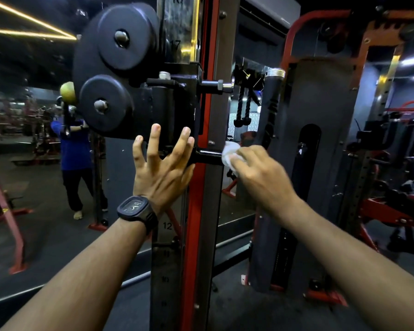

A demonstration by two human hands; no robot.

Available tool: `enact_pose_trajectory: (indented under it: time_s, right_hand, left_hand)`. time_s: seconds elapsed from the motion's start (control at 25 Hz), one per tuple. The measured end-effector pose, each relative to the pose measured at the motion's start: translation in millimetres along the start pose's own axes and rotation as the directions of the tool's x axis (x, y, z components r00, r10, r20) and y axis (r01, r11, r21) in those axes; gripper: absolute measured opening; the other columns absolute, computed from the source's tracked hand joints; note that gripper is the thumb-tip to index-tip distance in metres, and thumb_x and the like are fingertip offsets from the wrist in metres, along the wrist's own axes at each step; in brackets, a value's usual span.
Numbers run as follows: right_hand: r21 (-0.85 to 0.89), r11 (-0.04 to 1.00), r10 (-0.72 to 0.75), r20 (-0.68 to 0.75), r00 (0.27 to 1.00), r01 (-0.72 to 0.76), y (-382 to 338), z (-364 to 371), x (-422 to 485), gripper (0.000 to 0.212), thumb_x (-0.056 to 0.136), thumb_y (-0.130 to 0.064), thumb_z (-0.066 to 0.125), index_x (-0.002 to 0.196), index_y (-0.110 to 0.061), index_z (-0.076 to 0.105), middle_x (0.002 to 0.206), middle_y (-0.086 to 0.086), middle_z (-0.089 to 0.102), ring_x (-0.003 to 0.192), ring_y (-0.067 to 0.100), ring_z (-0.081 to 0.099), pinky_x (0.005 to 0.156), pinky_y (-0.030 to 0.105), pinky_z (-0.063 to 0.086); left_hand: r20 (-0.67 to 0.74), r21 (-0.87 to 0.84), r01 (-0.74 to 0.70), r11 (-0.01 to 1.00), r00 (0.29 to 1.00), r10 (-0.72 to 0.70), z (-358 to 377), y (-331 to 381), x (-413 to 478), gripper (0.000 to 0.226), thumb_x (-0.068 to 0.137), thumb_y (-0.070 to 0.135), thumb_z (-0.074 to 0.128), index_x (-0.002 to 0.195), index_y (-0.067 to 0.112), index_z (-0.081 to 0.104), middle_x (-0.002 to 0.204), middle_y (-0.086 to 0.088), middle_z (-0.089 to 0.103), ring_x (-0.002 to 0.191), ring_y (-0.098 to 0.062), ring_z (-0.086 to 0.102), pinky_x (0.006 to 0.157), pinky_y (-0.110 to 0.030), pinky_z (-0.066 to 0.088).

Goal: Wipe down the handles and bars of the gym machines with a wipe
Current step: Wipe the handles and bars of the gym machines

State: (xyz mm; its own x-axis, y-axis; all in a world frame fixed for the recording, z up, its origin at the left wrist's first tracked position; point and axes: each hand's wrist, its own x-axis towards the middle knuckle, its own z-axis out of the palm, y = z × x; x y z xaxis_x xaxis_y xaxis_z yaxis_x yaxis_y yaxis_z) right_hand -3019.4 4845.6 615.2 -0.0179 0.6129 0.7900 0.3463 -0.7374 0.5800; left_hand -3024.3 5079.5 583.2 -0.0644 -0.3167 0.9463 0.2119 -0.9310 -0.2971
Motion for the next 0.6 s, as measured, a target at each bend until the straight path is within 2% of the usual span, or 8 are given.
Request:
enact_pose_trajectory:
  time_s: [0.12, 0.24, 0.32, 0.4, 0.48, 0.6]
  right_hand:
    - [-0.001, 0.997, -0.075, -0.011, 0.997, 0.075, 6.5, 1.3, -1.0, 0.018, 0.089, 0.004, 0.053, 0.1, -0.001, 0.066, 0.094, 0.014, 0.062, 0.083, 0.032, 0.057, 0.076, 0.04, 0.051]
    - [0.005, 0.978, -0.208, 0.017, 0.978, 0.208, 1.7, 4.3, 1.8, 0.018, 0.094, 0.003, 0.05, 0.099, -0.002, 0.067, 0.09, 0.013, 0.061, 0.079, 0.03, 0.056, 0.072, 0.04, 0.051]
    - [0.028, 0.98, -0.196, -0.027, 0.98, 0.197, 18.1, 2.5, -2.8, 0.02, 0.094, 0.005, 0.049, 0.101, -0.002, 0.067, 0.093, 0.013, 0.062, 0.081, 0.031, 0.058, 0.071, 0.041, 0.052]
    - [0.068, 0.988, -0.136, -0.047, 0.99, 0.139, 11.0, 4.4, 1.6, 0.018, 0.091, 0.007, 0.052, 0.1, 0.0, 0.066, 0.096, 0.015, 0.062, 0.088, 0.033, 0.059, 0.077, 0.042, 0.052]
    - [0.062, 0.981, -0.183, -0.014, 0.983, 0.184, -10.7, 9.1, 14.5, 0.016, 0.09, 0.007, 0.053, 0.098, 0.001, 0.065, 0.099, 0.016, 0.062, 0.093, 0.032, 0.061, 0.083, 0.04, 0.051]
    - [0.064, 0.967, -0.245, 0.002, 0.969, 0.245, 5.1, 6.6, 8.9, 0.018, 0.09, 0.006, 0.052, 0.094, -0.004, 0.065, 0.097, 0.013, 0.063, 0.086, 0.03, 0.061, 0.076, 0.039, 0.051]
  left_hand:
    - [-0.043, -0.029, 0.057, 0.998, 0.997, -0.058, -0.7, 3.6, 4.3, 0.051, 0.094, 0.047, 0.051, 0.138, 0.022, 0.055, 0.151, 0.005, 0.033, 0.134, -0.044, 0.024, 0.103, -0.063, 0.031]
    - [-0.069, -0.076, 0.11, 0.991, 0.991, -0.115, -3.7, 4.6, 10.5, 0.052, 0.094, 0.047, 0.053, 0.14, 0.023, 0.052, 0.152, 0.001, 0.029, 0.132, -0.04, 0.026, 0.102, -0.057, 0.031]
    - [-0.072, -0.048, 0.089, 0.995, 0.993, -0.093, -3.6, -3.5, 11.2, 0.054, 0.094, 0.048, 0.053, 0.141, 0.022, 0.051, 0.152, -0.002, 0.029, 0.132, -0.038, 0.027, 0.101, -0.053, 0.03]
    - [-0.057, -0.036, 0.072, 0.997, 0.996, -0.074, -1.9, -8.6, 12.3, 0.054, 0.094, 0.049, 0.054, 0.139, 0.02, 0.053, 0.152, -0.005, 0.031, 0.134, -0.042, 0.027, 0.103, -0.055, 0.031]
    - [-0.028, -0.071, 0.072, 0.995, 0.997, -0.074, -1.0, -7.5, 11.9, 0.052, 0.095, 0.049, 0.055, 0.138, 0.02, 0.055, 0.152, -0.008, 0.03, 0.137, -0.046, 0.026, 0.108, -0.06, 0.027]
    - [-0.007, -0.096, 0.032, 0.995, 0.999, -0.033, -1.9, -8.6, 8.7, 0.049, 0.095, 0.048, 0.056, 0.136, 0.021, 0.057, 0.152, -0.009, 0.03, 0.137, -0.048, 0.024, 0.109, -0.064, 0.025]
